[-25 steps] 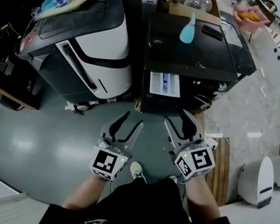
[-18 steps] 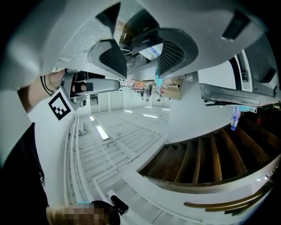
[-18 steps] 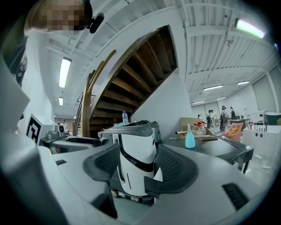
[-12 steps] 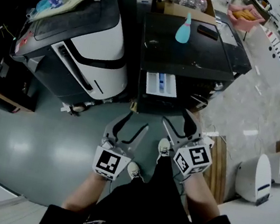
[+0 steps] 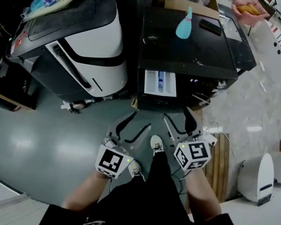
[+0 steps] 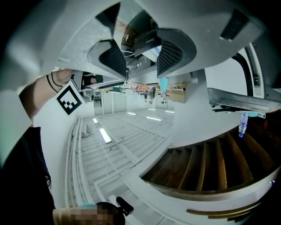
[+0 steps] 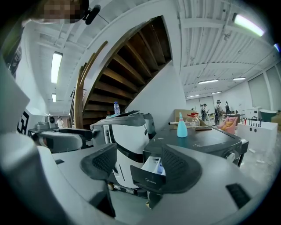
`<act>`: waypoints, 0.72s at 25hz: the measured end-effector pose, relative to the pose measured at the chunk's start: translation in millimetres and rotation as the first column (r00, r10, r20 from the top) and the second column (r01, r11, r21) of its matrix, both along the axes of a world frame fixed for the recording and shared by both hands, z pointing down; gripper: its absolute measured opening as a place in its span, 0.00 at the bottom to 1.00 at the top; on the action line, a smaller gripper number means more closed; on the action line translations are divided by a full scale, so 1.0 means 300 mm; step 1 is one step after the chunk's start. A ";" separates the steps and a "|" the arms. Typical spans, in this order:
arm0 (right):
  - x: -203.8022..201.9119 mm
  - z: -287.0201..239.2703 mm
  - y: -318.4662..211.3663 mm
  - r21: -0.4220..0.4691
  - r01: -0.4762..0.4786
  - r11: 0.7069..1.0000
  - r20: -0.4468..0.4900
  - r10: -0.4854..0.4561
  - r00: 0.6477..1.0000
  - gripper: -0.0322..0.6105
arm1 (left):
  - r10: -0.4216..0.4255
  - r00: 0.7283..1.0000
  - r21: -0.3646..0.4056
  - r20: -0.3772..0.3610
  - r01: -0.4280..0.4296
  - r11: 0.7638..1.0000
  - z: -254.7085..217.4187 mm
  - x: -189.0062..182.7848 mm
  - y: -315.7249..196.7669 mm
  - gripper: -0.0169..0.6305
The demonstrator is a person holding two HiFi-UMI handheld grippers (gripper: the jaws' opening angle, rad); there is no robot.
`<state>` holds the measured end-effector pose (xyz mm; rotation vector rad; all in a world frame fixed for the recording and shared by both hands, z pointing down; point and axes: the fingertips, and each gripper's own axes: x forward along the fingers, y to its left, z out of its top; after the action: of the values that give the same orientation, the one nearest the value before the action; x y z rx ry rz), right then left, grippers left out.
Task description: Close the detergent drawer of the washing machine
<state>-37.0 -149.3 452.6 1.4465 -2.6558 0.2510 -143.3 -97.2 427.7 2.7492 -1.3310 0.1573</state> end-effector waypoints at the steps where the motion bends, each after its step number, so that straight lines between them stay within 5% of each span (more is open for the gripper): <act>1: 0.009 0.016 -0.014 -0.008 -0.001 1.000 -0.004 0.001 1.000 0.54 | 0.001 1.000 -0.001 -0.001 -0.001 1.000 0.005 0.009 -0.009 0.36; 18: 0.129 0.336 -0.249 -0.185 -0.022 0.982 -0.041 0.014 0.999 0.51 | 0.021 1.000 -0.108 0.008 -0.020 0.994 0.186 0.149 -0.179 0.33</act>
<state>1.8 -224.2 553.3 1.4026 -2.5124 0.4542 -98.7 -150.9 483.7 2.6761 -1.2578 0.2357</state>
